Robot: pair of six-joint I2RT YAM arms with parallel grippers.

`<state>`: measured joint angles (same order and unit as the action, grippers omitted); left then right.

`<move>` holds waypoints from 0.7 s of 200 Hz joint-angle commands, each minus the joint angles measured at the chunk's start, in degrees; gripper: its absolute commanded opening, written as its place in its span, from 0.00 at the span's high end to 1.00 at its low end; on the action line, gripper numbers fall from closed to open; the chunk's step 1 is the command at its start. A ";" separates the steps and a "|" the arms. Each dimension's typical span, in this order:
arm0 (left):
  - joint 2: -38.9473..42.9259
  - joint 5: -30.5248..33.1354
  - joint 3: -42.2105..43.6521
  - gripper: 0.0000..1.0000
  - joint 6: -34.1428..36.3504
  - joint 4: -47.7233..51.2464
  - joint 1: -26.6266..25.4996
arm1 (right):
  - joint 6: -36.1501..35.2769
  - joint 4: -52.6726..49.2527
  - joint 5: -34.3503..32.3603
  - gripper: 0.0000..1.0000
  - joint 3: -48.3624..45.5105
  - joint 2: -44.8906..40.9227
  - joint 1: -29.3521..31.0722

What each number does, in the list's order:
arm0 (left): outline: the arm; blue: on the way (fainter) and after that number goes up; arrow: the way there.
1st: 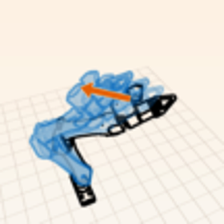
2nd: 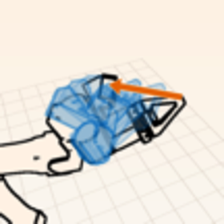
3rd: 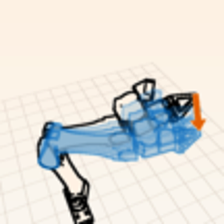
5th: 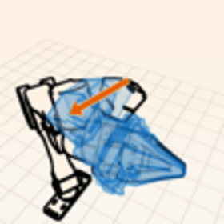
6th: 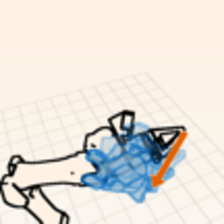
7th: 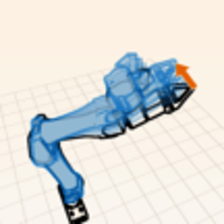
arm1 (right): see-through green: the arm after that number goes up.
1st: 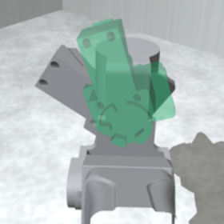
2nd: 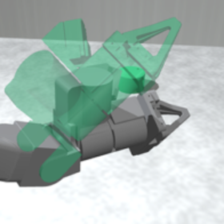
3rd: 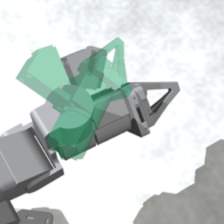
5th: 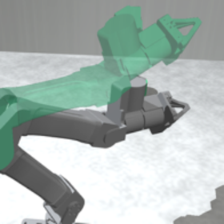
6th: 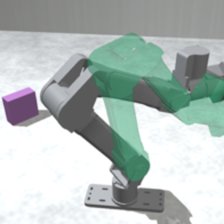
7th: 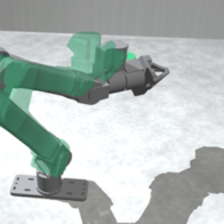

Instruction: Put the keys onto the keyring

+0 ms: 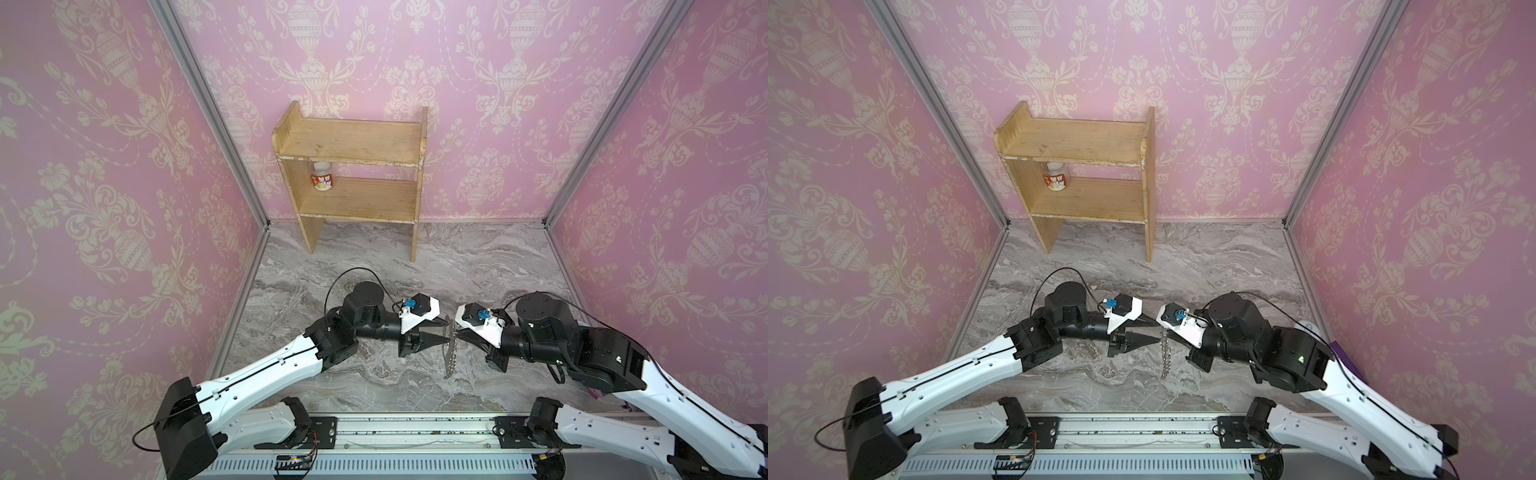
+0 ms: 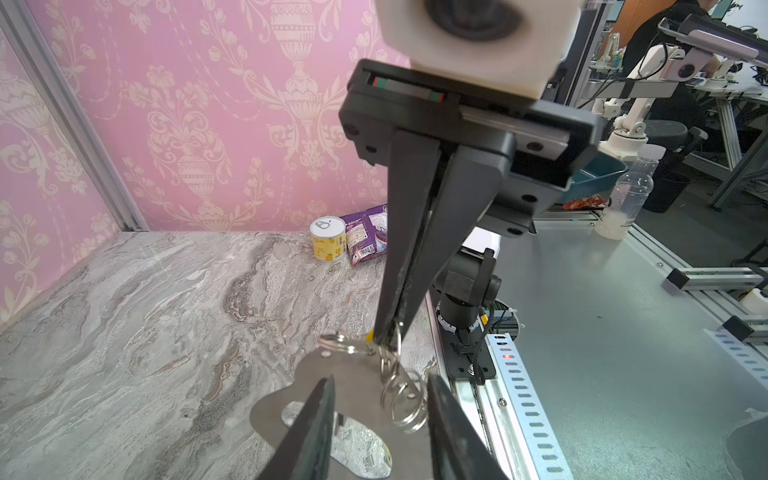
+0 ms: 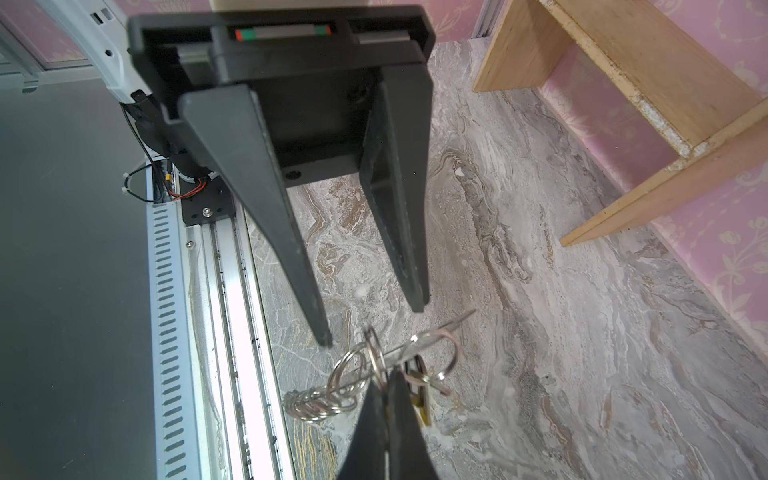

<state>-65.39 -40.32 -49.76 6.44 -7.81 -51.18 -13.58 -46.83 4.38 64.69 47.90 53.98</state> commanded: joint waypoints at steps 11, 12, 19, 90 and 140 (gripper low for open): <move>-1.41 0.69 -2.19 0.68 0.16 -2.61 -0.50 | -0.25 1.33 1.42 1.00 1.06 0.50 -0.30; -1.45 0.68 -2.19 0.69 0.07 -2.67 -0.50 | -0.23 1.36 1.42 1.00 1.01 0.52 -0.33; -1.58 0.47 -2.19 0.71 -0.16 -3.19 -0.58 | -0.21 1.48 1.33 1.00 0.97 0.56 -0.36; -2.16 0.16 -2.36 0.85 -1.15 -5.00 -1.29 | 0.07 1.53 0.28 1.00 0.84 1.14 -0.76; -1.60 1.22 -1.84 0.71 -0.35 -4.06 -1.73 | 0.93 1.46 -0.04 1.00 1.01 1.25 -2.02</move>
<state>-67.31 -40.12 -50.35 6.11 -11.07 -52.34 -13.52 -46.83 4.54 64.69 48.95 52.56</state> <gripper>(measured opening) 0.252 0.041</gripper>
